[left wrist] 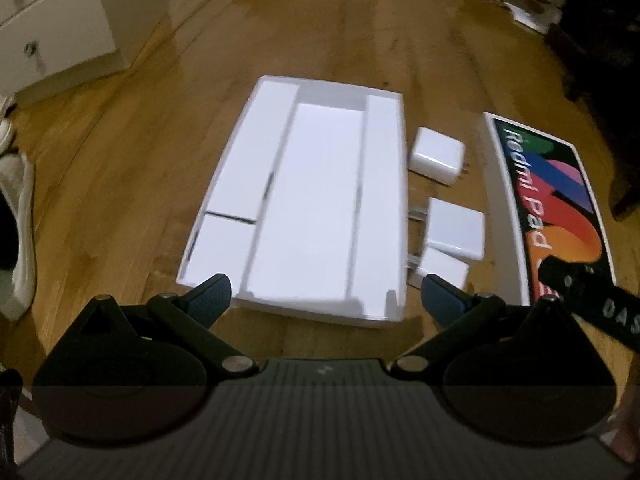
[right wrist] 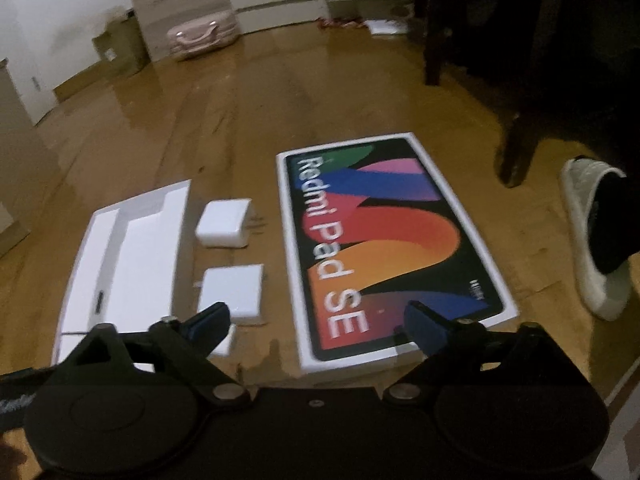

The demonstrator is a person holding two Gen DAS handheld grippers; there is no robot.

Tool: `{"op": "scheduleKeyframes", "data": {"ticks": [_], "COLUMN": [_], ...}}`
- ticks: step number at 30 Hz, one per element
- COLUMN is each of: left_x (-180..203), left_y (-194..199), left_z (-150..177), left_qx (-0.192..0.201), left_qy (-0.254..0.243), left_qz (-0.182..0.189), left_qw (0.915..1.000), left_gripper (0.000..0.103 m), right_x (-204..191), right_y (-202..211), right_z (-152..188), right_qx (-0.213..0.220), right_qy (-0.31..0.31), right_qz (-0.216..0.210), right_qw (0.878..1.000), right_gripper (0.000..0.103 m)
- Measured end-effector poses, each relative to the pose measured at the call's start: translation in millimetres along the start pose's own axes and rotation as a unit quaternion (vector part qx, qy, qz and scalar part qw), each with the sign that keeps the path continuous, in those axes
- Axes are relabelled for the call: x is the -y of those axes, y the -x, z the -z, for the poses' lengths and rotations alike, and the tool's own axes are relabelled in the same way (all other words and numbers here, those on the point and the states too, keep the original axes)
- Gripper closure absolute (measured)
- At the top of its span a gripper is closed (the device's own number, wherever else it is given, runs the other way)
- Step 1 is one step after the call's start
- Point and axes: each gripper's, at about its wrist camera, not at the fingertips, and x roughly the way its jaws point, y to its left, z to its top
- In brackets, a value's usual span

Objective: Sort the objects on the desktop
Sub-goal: 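Move the right tool toward the small white adapter beside the tray, then grasp the small white adapter with the right tool and lift it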

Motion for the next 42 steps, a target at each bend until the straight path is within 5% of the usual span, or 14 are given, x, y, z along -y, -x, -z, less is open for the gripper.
{"op": "scheduleKeyframes", "data": {"ticks": [3, 8, 13, 18, 32, 42], "left_x": [-9.5, -16.8, -14.8, -10.3, -19.3, -16.8], "left_y": [-1.9, -5.8, -12.8, -21.0, -46.0, -51.0], "left_z": [-4.3, -17.9, -20.3, -28.5, -33.1, -37.3], "left_qx": [-0.005, -0.002, -0.003, -0.01, -0.027, -0.027], "left_qy": [0.025, 0.039, 0.029, 0.014, 0.037, 0.052], "left_qz": [0.013, 0.077, 0.054, 0.063, 0.052, 0.071], "left_qw": [0.9996, 0.9962, 0.9982, 0.9979, 0.9976, 0.9958], "left_gripper": [0.0, 0.0, 0.0, 0.002, 0.002, 0.002], "right_x": [-10.5, -23.1, -31.4, -29.6, -46.0, -59.3], "right_y": [-1.1, -9.8, -29.4, -52.7, -75.9, -84.0], "right_z": [3.4, 9.2, 17.4, 15.2, 13.5, 12.7], "right_qx": [0.004, -0.015, -0.049, -0.088, -0.092, -0.08], "right_qy": [0.026, 0.053, 0.073, 0.013, 0.013, 0.045], "right_qz": [-0.032, -0.076, -0.104, -0.124, -0.108, -0.086], "right_qw": [0.999, 0.996, 0.991, 0.988, 0.99, 0.992], "right_gripper": [0.021, 0.063, 0.062, 0.062, 0.046, 0.047]}}
